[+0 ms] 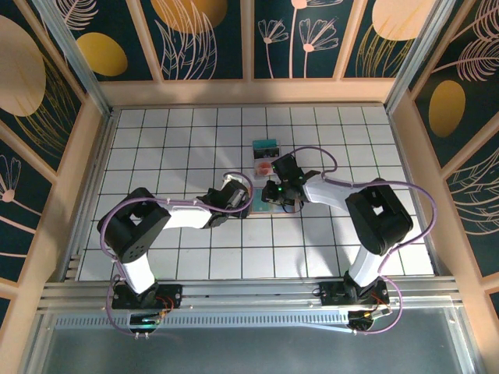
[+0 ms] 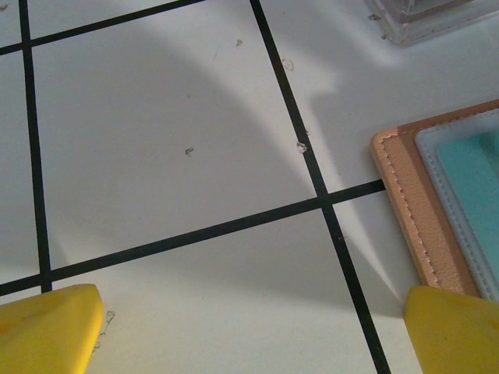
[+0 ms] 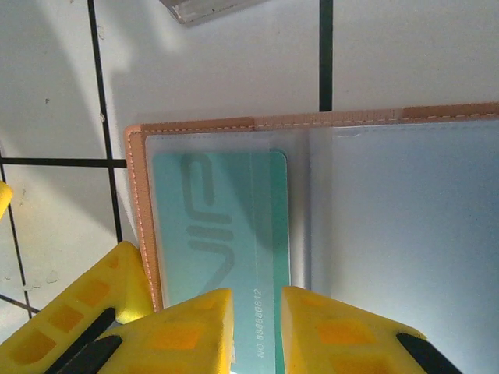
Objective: Take the credit cards out of the card holder
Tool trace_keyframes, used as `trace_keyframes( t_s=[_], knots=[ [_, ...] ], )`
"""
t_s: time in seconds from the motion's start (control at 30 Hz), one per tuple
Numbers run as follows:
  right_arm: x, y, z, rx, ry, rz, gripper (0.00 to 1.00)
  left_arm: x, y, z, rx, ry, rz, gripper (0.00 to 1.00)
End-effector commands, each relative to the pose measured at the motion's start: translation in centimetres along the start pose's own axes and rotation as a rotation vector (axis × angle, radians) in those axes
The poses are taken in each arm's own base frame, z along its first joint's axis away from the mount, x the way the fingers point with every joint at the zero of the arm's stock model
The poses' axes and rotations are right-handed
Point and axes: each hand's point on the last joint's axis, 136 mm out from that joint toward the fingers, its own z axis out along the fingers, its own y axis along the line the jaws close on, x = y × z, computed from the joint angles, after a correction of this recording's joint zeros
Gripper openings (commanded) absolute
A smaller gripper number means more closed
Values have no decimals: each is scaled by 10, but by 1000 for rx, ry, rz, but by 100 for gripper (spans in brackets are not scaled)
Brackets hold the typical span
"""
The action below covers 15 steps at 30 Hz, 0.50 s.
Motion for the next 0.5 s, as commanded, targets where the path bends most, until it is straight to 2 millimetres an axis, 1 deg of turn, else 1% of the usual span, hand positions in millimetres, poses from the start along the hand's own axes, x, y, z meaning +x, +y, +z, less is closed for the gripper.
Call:
trace_keyframes(
  t_s=[0.0, 0.13, 0.47],
  knots=[
    [-6, 3, 2, 4, -8, -12, 24, -2, -1, 1, -7, -4, -5, 99],
    [-2, -3, 6, 24, 2, -7, 25, -2, -1, 1, -10, -2, -6, 99],
    [5, -10, 18, 36, 30, -4, 28, 1, -1, 2, -12, 9, -4, 99]
  ],
)
